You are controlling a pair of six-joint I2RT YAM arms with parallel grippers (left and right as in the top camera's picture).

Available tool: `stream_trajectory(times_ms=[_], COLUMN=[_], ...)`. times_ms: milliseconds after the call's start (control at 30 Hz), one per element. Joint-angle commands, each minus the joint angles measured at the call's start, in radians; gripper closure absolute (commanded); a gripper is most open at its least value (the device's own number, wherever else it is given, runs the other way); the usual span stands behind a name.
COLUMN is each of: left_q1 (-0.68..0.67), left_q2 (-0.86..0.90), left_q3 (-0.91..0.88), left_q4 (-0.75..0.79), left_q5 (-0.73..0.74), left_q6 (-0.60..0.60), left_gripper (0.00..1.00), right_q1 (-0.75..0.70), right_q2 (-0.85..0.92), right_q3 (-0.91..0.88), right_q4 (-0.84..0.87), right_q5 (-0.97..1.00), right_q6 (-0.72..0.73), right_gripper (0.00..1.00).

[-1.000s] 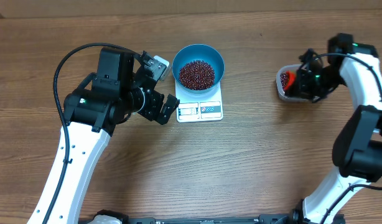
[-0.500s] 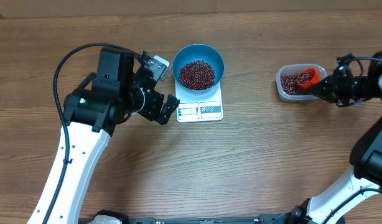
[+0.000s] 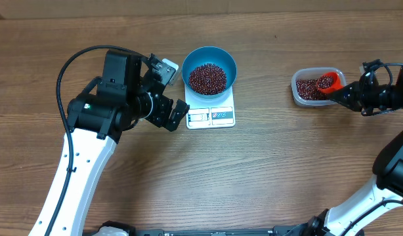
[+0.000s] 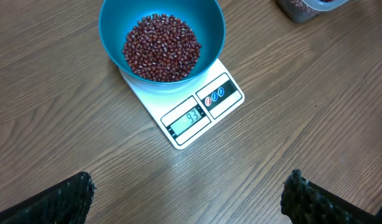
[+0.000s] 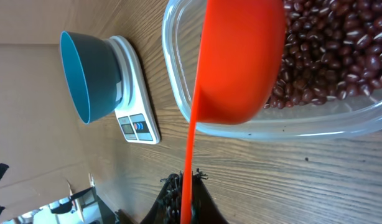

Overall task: Scoop item into bowl and weigh 150g on scale
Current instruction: 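Lower the red scoop into the beans and scoop with the right gripper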

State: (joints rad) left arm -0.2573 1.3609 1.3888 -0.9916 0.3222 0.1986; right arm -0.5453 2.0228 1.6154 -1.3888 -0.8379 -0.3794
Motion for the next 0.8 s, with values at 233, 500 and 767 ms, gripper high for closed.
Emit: stream_trajectory(times_ms=[233, 500, 767], left_q1=[0.002, 0.002, 0.002], left_q2=[0.007, 0.007, 0.007], left_q3=[0.014, 0.014, 0.014], left_q4=[0.001, 0.001, 0.001], left_q5=[0.007, 0.007, 0.007], left_q6=[0.015, 0.015, 0.015], left_gripper=[0.00, 0.00, 0.00], right_q1=[-0.002, -0.007, -0.007], right_q2=[0.001, 0.001, 0.001], right_q3=[-0.005, -0.005, -0.005], right_q4=[-0.066, -0.070, -0.073], right_q5=[-0.084, -0.084, -0.100], right_q6=[-0.127, -0.127, -0.128], right_gripper=[0.96, 0.96, 0.96])
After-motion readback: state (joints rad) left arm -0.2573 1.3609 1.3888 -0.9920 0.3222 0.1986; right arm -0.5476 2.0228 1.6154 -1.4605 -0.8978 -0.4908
